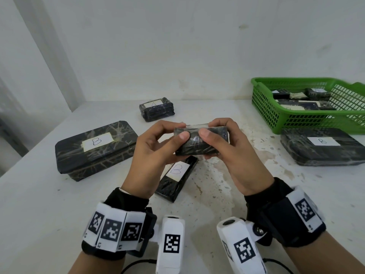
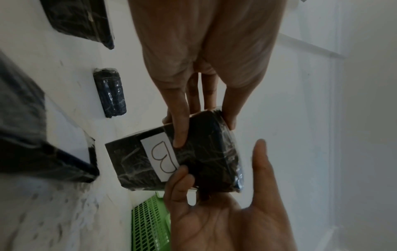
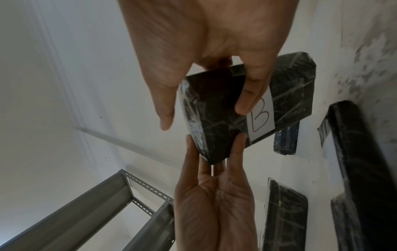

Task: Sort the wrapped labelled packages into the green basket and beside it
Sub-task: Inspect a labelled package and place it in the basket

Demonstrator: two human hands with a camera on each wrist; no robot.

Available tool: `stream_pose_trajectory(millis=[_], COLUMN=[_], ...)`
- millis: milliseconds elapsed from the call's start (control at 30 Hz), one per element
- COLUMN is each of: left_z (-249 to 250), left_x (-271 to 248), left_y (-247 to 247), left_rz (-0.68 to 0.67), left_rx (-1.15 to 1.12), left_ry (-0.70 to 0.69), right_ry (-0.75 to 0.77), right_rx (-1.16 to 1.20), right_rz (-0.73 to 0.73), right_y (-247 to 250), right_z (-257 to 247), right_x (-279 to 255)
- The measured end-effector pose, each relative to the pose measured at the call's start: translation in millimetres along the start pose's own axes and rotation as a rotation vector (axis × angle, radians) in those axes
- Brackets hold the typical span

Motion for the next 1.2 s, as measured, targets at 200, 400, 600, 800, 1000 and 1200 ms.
stream_pose_trajectory(millis=[200, 400, 600, 800, 1000, 1200], left_z=[-8, 1, 1, -7, -18, -39], left_x=[0, 2, -1, -1, 8, 25], left_y=[-4, 13, 26, 26, -12, -88], left_rz=[-0.105, 0.088, 0.278, 0.316, 0.229, 0.089], left_rx=[0.056, -0.012, -0.053, -0.093, -0.139, -0.106], left_ry=[0.036, 0.001, 0.052, 0.133, 0.304, 0.402], right_ry=[-0.022, -0.084, -0.115, -0.104, -0.054, -0.090], right_rx=[-0.038, -0.074, -0.267, -0.549, -0.630, -0.445], right_rz=[0.003, -0.061, -0.011, -0.126, -0.130, 0.060], right_y=[6, 8, 45, 54, 86, 159], right_z=[-2, -6, -13, -38, -49, -57], right_x=[3, 5, 15, 3, -12, -37])
Point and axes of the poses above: each hand's wrist, its own x-axis towards the middle knuckle, its own y-axis out of the back of the hand, z = x × y, the point moved 9 cm from there along x, towards the middle knuckle, and after that the axes turned 1 degree about -x, right-handed, at the moved point
